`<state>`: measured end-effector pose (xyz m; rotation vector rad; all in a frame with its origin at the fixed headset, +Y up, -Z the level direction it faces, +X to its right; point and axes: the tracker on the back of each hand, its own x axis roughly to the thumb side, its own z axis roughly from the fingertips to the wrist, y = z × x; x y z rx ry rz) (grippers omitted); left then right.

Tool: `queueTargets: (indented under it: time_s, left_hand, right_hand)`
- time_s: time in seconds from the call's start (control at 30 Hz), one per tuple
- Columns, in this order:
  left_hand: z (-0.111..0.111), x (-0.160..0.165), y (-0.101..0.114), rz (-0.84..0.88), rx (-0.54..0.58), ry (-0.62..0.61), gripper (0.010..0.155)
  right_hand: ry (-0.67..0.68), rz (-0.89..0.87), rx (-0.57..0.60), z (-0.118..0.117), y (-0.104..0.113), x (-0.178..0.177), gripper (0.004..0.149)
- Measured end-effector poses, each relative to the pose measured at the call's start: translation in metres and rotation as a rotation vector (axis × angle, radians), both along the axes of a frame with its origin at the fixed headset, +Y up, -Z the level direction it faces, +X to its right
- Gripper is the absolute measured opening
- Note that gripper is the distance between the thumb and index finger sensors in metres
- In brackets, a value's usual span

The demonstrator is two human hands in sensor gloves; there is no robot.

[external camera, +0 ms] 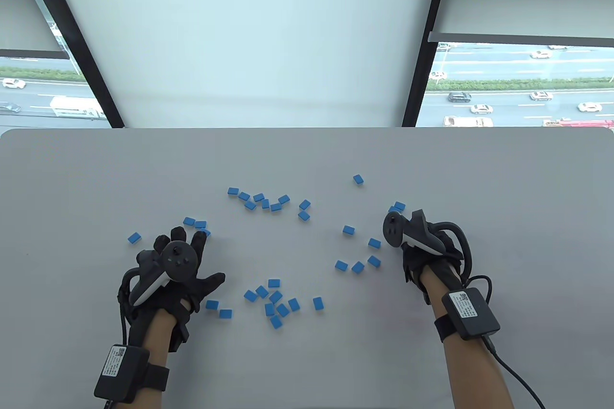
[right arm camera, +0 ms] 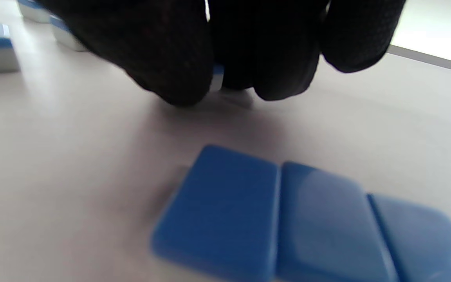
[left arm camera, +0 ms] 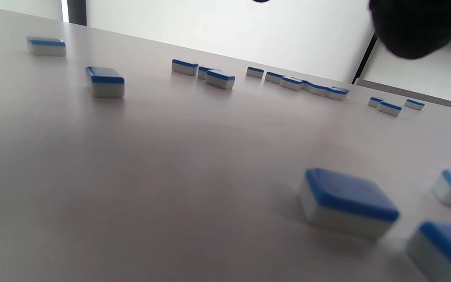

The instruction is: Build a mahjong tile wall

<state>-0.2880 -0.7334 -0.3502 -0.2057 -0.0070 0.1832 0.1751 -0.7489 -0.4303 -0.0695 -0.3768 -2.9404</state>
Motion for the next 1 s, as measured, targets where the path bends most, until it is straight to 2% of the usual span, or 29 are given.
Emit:
queueTargets:
  time_s: [0.37,1.0]
  left_hand:
    - [0.000,-0.001,0.001,0.002,0.002,0.003,0.095]
    - [0.002,0.000,0.000,-0.004,0.006,0.003,0.095]
  right_hand:
    - [-0.046,0.030,-0.019,-0.003,-0.001,-0.003,0.060]
    - [-0.013,0.102,0.006,0.000,-0.002,-0.011,0.059]
